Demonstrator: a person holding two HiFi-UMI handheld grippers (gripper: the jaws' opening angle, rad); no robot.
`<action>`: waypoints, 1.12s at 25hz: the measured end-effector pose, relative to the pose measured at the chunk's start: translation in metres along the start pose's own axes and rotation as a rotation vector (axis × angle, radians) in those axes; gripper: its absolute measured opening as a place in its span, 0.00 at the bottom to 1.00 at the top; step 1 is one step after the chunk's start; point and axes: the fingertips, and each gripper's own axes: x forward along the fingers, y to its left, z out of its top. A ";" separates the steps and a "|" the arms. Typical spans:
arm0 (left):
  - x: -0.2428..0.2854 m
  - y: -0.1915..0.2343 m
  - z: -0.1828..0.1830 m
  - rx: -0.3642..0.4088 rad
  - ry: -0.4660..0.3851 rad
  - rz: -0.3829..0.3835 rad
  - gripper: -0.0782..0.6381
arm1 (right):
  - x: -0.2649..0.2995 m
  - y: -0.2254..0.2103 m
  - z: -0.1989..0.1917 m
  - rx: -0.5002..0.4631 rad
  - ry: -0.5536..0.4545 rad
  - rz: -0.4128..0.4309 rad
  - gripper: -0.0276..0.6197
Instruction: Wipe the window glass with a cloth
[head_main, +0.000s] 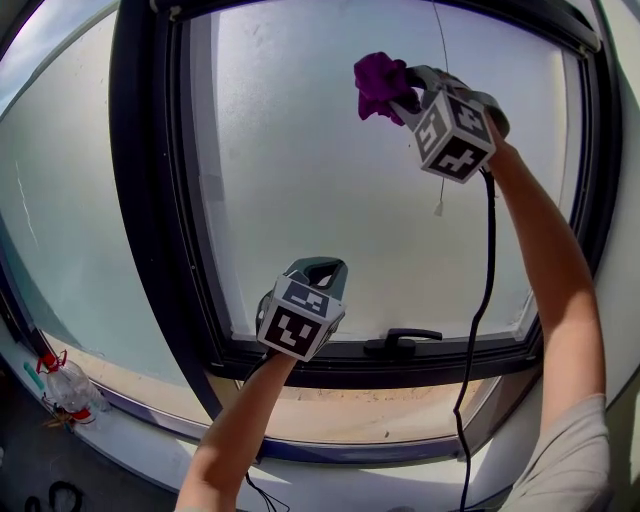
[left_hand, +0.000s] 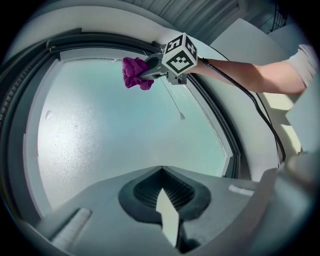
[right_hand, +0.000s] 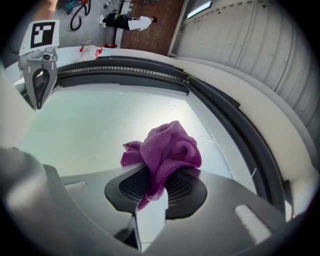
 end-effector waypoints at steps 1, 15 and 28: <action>0.000 0.000 -0.003 -0.006 0.004 0.000 0.12 | -0.002 0.008 0.001 -0.002 -0.007 0.010 0.20; 0.002 -0.017 -0.041 -0.066 0.055 -0.019 0.12 | -0.039 0.144 -0.002 -0.004 -0.063 0.179 0.20; 0.004 -0.034 -0.091 -0.130 0.135 -0.027 0.12 | -0.071 0.283 -0.003 0.020 -0.074 0.299 0.20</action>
